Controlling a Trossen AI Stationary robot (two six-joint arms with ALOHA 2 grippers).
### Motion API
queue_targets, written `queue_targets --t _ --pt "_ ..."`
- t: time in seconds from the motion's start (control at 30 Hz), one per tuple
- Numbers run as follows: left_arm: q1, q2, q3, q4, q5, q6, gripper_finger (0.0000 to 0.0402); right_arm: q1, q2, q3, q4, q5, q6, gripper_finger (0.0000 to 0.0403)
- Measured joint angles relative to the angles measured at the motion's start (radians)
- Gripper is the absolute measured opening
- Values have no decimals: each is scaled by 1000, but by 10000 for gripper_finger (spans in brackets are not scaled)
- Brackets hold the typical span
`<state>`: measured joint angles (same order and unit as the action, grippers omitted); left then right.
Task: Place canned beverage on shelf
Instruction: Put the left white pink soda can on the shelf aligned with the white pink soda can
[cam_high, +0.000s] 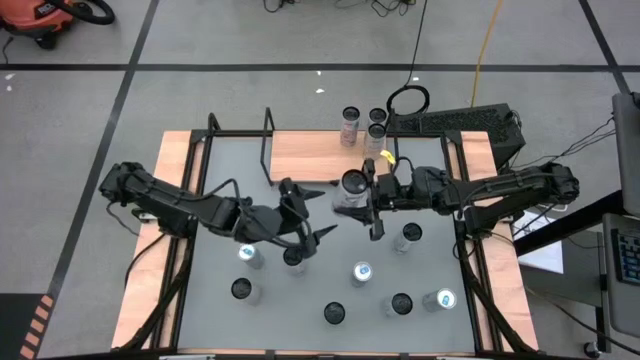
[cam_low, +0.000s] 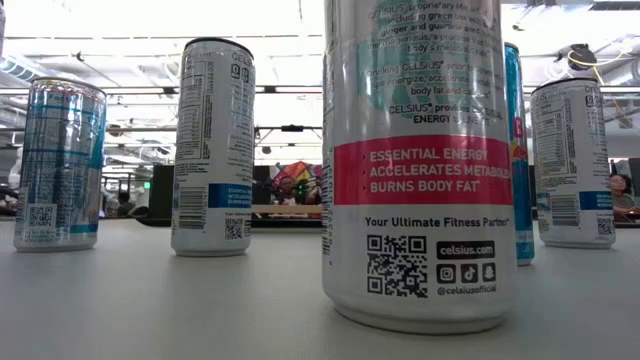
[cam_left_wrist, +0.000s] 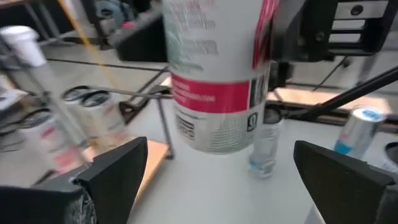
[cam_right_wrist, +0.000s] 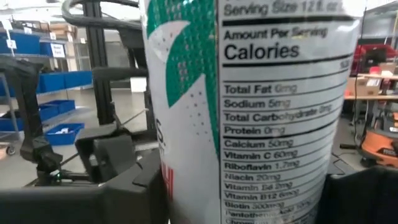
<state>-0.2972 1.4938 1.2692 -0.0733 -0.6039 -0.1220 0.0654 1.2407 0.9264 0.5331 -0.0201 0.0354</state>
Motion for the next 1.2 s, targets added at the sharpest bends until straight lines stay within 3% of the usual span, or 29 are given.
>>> queue_targets --t 0.13,0.3,0.47,0.6,1.2 --pt "30 0 -42 131 83 5 397 0 1 0 2 23 -6 201" --pt "73 14 -49 147 93 6 397 0 1 0 9 23 -12 201" --pt "118 36 -48 227 237 18 397 0 1 0 15 24 -14 201" --pt "136 70 -49 304 290 51 397 0 1 2 17 23 -16 201" --pt "143 91 -48 352 289 62 397 0 1 2 -7 24 -9 201"
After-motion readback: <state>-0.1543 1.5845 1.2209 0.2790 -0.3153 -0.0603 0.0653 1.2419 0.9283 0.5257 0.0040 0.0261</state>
